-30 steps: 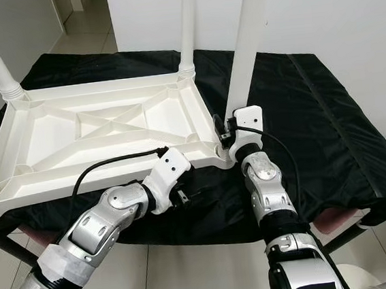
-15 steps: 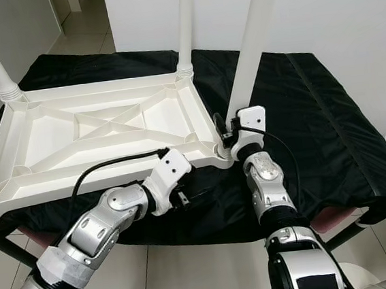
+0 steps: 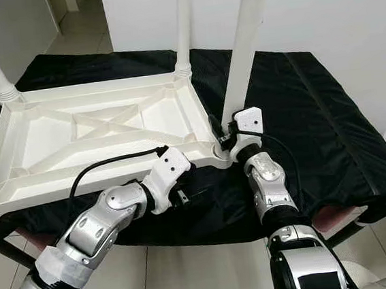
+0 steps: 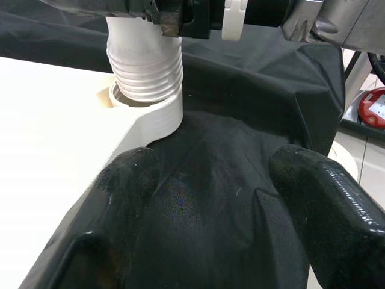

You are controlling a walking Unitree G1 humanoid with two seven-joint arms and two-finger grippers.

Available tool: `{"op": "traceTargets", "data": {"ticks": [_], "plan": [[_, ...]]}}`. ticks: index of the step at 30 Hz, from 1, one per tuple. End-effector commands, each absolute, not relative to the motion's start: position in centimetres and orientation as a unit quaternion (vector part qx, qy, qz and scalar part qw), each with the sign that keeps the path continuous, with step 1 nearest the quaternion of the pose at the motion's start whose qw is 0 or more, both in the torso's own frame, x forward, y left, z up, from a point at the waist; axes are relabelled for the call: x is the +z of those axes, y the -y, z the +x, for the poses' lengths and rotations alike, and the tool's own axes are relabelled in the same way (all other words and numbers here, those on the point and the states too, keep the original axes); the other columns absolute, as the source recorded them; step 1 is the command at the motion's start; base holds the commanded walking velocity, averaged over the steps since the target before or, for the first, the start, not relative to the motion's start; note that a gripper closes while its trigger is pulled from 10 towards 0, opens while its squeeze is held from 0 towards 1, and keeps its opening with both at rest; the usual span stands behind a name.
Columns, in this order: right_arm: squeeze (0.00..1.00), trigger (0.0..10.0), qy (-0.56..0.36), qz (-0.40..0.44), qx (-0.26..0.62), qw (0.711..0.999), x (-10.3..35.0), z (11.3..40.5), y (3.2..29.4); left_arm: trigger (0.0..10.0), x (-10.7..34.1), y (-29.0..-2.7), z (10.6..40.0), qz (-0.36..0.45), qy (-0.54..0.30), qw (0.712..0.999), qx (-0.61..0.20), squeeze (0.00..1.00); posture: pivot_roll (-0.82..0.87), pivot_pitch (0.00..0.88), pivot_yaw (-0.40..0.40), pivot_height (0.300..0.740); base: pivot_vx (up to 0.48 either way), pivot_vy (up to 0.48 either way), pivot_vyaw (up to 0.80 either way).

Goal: Building children table

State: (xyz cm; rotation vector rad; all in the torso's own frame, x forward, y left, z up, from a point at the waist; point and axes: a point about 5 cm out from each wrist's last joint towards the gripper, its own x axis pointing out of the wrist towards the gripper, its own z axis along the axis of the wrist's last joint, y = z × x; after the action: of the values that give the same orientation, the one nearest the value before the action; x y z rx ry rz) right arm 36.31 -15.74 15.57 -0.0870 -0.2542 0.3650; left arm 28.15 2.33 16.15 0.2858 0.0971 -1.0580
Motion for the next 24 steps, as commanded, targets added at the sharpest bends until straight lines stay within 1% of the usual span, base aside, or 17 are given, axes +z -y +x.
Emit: {"op": "traceTargets", "data": {"ticks": [1, 6, 11, 15, 18, 24], "plan": [[0.0, 10.0, 0.055, -0.042, 0.194, 0.979, 12.4, 35.6, 15.7, 10.0, 16.3, -2.3, 27.9, 0.135, -0.046, 0.846, -0.515, 0.0, 0.03, 0.084, -0.014, 0.74, 0.0, 0.0, 0.0], [0.0, 10.0, 0.056, -0.052, 0.204, 0.976, 12.4, 35.7, 15.7, 10.0, 16.4, -2.3, 27.8, 0.134, -0.045, 0.847, -0.513, 0.0, 0.03, 0.087, -0.015, 0.74, 0.0, 0.0, 0.0], [0.0, 10.0, 0.061, -0.036, 0.185, 0.98, 12.5, 35.9, 16.0, 10.0, 16.6, -2.3, 27.8, 0.132, -0.042, 0.848, -0.512, 0.0, 0.03, 0.087, -0.015, 0.74, 0.0, 0.0, 0.0], [0.0, 10.0, 0.051, -0.038, 0.198, 0.978, 12.0, 35.7, 15.5, 10.0, 16.7, -2.4, 27.8, 0.132, -0.041, 0.848, -0.511, 0.0, 0.04, 0.089, -0.016, 0.74, 0.0, 0.0, 0.0], [0.0, 10.0, 0.038, -0.036, 0.204, 0.978, 11.7, 35.7, 15.4, 10.0, 16.8, -2.4, 27.8, 0.132, -0.04, 0.849, -0.51, 0.0, 0.04, 0.09, -0.014, 0.74, 0.0, 0.0, 0.0], [0.0, 10.0, -0.002, -0.031, 0.187, 0.982, 11.3, 36.1, 15.9, 10.0, 16.9, -2.5, 27.8, 0.132, -0.038, 0.85, -0.509, 0.0, 0.04, 0.089, -0.014, 0.74, 0.0, 0.0, 0.0]]}}
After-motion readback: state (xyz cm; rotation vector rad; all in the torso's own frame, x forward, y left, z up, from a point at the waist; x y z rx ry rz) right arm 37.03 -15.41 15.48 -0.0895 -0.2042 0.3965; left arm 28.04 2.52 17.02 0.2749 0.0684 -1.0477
